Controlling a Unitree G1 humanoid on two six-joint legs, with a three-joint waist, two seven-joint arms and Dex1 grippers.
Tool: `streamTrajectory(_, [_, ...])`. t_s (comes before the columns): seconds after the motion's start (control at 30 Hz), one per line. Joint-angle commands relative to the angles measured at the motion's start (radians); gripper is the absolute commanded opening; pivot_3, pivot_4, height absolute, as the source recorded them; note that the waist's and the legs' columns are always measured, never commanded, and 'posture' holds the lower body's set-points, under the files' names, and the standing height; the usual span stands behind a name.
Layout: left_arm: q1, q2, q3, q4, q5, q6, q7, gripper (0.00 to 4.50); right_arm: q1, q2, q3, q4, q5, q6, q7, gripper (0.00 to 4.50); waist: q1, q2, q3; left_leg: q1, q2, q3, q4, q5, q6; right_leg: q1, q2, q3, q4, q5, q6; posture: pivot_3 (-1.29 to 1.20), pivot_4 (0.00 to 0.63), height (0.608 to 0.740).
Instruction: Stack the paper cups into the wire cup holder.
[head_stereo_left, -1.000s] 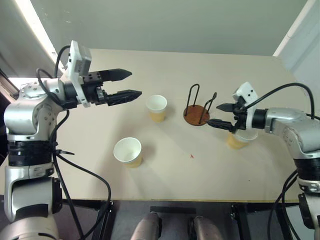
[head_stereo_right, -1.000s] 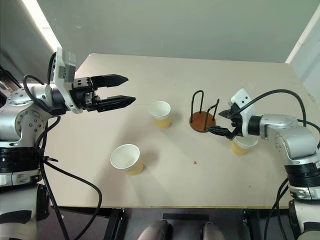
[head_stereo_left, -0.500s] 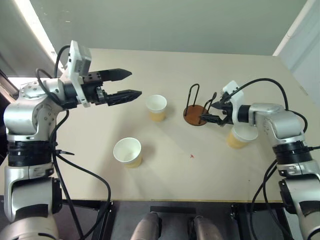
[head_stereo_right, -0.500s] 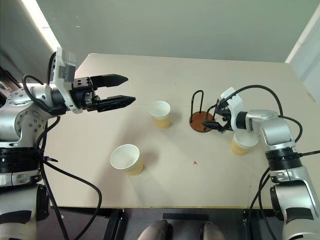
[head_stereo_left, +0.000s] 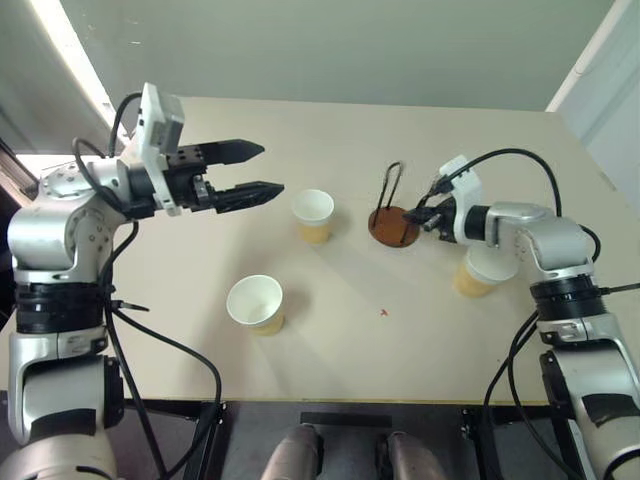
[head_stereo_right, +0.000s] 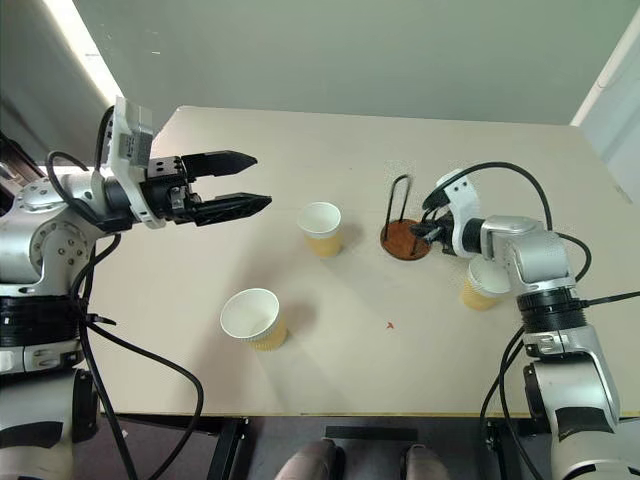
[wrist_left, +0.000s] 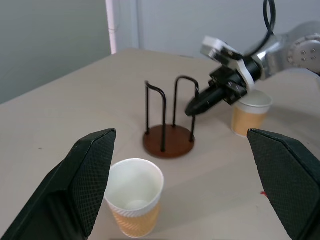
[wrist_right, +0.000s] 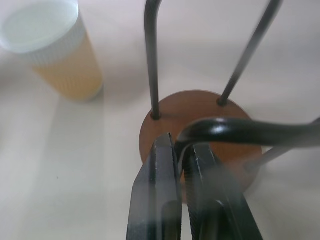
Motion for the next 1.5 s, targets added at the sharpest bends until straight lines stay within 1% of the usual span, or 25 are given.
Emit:
streamTrajectory(0.03, [0.023,0.035,-0.012,-0.091,-0.03,0.038,-0.044,4.5,0.005,-0.041,-0.069,-0.096,0.061,-0.01,0.058,0.01,0.0,0.0,0.0,0.0,0.0,0.0,0.0,0.0,0.0,0.0,0.0,0.0,0.0,0.0,0.0,0.0,0.15,0.74])
streamTrajectory(0.13, [0.033,0.058,-0.017,-0.126,-0.054,0.074,-0.076,4.5,0.04,-0.092,-0.089,-0.178,0.111,0.016,0.122,0.01,0.002,0.0,0.0,-0.001,0.0,0.0,-0.001,0.0,0.0,0.0,0.0,0.0,0.0,0.0,0.0,0.0,0.15,0.74])
streamTrajectory(0.27, [0.041,0.104,-0.024,-0.176,-0.095,0.122,-0.137,4.5,0.129,-0.217,-0.064,-0.389,0.176,0.043,0.25,0.01,0.003,0.0,0.0,-0.002,0.0,0.0,-0.002,0.0,0.0,0.0,0.0,-0.001,-0.001,0.0,0.0,0.0,0.15,0.74])
streamTrajectory(0.4, [0.03,0.139,-0.045,-0.173,-0.092,0.127,-0.184,4.5,0.193,-0.306,-0.049,-0.544,0.222,0.076,0.31,0.01,-0.002,0.0,0.0,-0.001,0.0,0.0,-0.003,0.0,0.0,0.0,0.0,0.0,-0.001,0.0,0.0,0.0,0.15,0.74])
streamTrajectory(0.53, [0.013,0.148,-0.062,-0.158,-0.082,0.12,-0.216,4.5,0.258,-0.366,-0.024,-0.644,0.232,0.073,0.346,0.01,-0.004,0.0,0.0,0.002,0.001,0.0,-0.002,0.0,-0.001,0.001,0.0,0.001,-0.002,0.0,0.0,0.0,0.15,0.74])
streamTrajectory(0.63, [0.004,0.143,-0.07,-0.165,-0.088,0.124,-0.225,4.5,0.292,-0.388,-0.006,-0.685,0.229,0.06,0.356,0.01,-0.005,0.0,0.0,0.003,0.001,0.0,-0.002,0.0,-0.001,0.002,0.0,0.001,-0.002,0.0,0.0,0.0,0.15,0.74])
streamTrajectory(0.8, [0.009,0.147,-0.09,-0.19,-0.092,0.132,-0.246,4.5,0.333,-0.38,0.042,-0.716,0.207,0.039,0.349,0.01,-0.006,0.0,0.0,0.003,0.001,0.0,-0.002,0.0,-0.001,0.002,0.0,0.001,-0.002,0.0,0.0,0.0,0.15,0.74])
streamTrajectory(1.07, [-0.009,0.15,-0.112,-0.2,-0.084,0.131,-0.263,4.5,0.361,-0.39,0.139,-0.67,0.128,-0.047,0.371,0.01,-0.006,0.0,0.0,0.003,0.001,0.0,-0.002,0.0,-0.001,0.002,0.0,0.001,-0.002,0.0,0.0,0.0,0.15,0.74])
streamTrajectory(1.2, [-0.003,0.15,-0.108,-0.208,-0.088,0.138,-0.257,4.5,0.342,-0.41,0.194,-0.617,0.067,-0.061,0.38,1.13,-0.006,-0.001,0.0,0.003,0.001,0.0,-0.002,0.0,-0.001,0.002,0.0,0.001,-0.002,0.0,0.0,0.0,0.15,0.74])
streamTrajectory(1.33, [0.007,0.156,-0.109,-0.207,-0.072,0.127,-0.257,4.5,0.329,-0.405,0.194,-0.603,0.036,-0.073,0.368,2.58,-0.006,-0.001,0.0,0.003,0.001,0.0,-0.002,0.0,-0.001,0.002,0.0,0.001,-0.001,0.0,0.0,0.0,0.15,0.74])
streamTrajectory(1.37, [0.016,0.162,-0.112,-0.208,-0.062,0.117,-0.259,4.5,0.335,-0.409,0.184,-0.61,0.042,-0.065,0.371,2.89,-0.006,-0.001,0.0,0.003,0.001,0.0,-0.002,0.0,-0.001,0.002,0.0,0.001,-0.001,0.0,0.0,0.0,0.15,0.74])
streamTrajectory(1.5, [0.061,0.186,-0.108,-0.23,-0.042,0.092,-0.26,4.5,0.391,-0.436,0.083,-0.659,0.111,-0.027,0.379,2.89,-0.005,-0.001,0.0,0.003,0.001,0.0,-0.002,0.0,-0.001,0.002,0.0,0.001,-0.002,0.0,0.0,0.0,0.15,0.74])
